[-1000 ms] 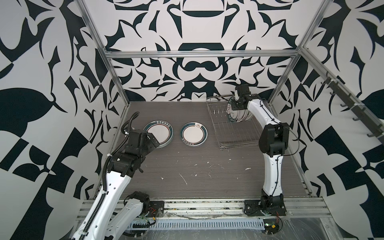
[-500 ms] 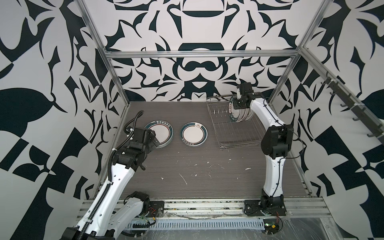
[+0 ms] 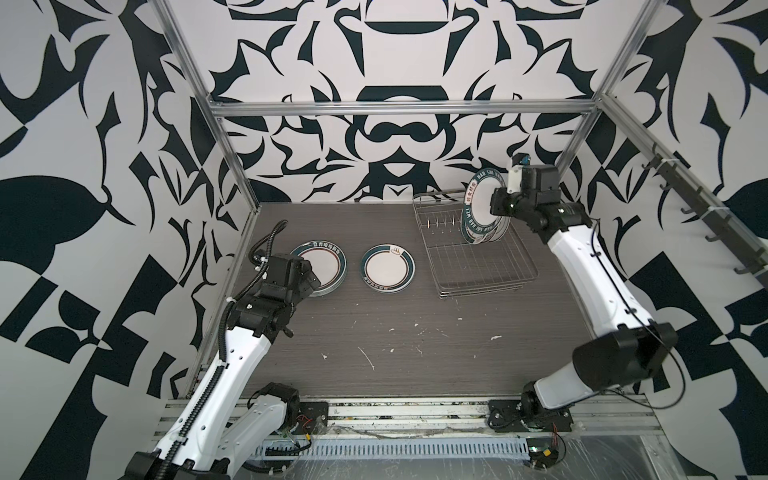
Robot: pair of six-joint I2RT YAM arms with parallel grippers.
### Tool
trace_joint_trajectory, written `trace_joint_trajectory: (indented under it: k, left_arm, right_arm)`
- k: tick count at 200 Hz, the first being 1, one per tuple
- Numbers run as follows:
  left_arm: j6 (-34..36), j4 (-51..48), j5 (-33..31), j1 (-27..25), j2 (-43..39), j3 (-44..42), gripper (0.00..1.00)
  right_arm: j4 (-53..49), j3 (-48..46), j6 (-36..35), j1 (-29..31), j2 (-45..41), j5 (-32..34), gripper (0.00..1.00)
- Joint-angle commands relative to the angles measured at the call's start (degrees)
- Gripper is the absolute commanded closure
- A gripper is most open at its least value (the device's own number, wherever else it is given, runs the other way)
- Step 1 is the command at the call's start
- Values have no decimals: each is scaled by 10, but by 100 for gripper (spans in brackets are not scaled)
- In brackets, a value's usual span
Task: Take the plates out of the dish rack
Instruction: 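Lift the HAO SHI HAO WEI plate out of the rack toward the left gripper, then grasp the plate rim with left gripper while right gripper releases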
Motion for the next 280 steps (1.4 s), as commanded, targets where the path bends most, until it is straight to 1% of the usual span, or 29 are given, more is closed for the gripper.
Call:
trace_joint_trajectory:
  k: [1, 18, 24, 32, 58, 78, 93, 110, 143, 167, 190, 215, 229, 252, 278, 280]
  left_arm:
    - [5, 31, 46, 2, 13, -5, 1]
    - [11, 83, 119, 2, 21, -23, 1]
    - [4, 99, 139, 2, 24, -29, 1]
    - [-6, 114, 165, 2, 30, -33, 1]
    - [-26, 179, 252, 2, 47, -53, 1]
    - [-37, 199, 288, 2, 59, -59, 1]
    - [-46, 217, 317, 2, 63, -63, 1]
    - [-59, 253, 356, 2, 61, -75, 1]
    - [-88, 308, 408, 2, 53, -97, 1]
    - [-103, 336, 434, 2, 48, -110, 1]
    - [-120, 369, 453, 2, 39, -125, 1]
    - [-126, 379, 456, 2, 38, -133, 1]
    - [-126, 382, 457, 2, 44, -132, 0]
    - [-125, 385, 463, 3, 54, -129, 3]
    - [-124, 392, 473, 4, 59, -125, 14]
    - [-125, 393, 474, 4, 59, -125, 17]
  right_arm:
    - [150, -104, 157, 3, -65, -117, 100]
    - [248, -201, 293, 4, -100, -180, 100]
    - [282, -227, 333, 6, -106, -206, 100]
    - [312, -262, 379, 15, -116, -220, 100]
    - [382, -347, 475, 48, -151, -222, 100]
    - [410, -387, 529, 83, -163, -220, 100]
    - [423, -395, 541, 116, -158, -219, 100]
    - [425, -396, 539, 158, -145, -200, 100]
    - [500, -399, 562, 223, -92, -180, 100]
    - [534, -379, 572, 267, -43, -175, 100]
    - [567, -361, 585, 297, 3, -171, 100]
    - [670, -359, 636, 315, 53, -185, 100]
    - [700, -349, 654, 322, 75, -198, 100]
    - [711, -335, 659, 338, 92, -200, 100]
    - [705, -318, 653, 346, 103, -211, 100]
    - [705, -316, 654, 347, 104, -212, 100]
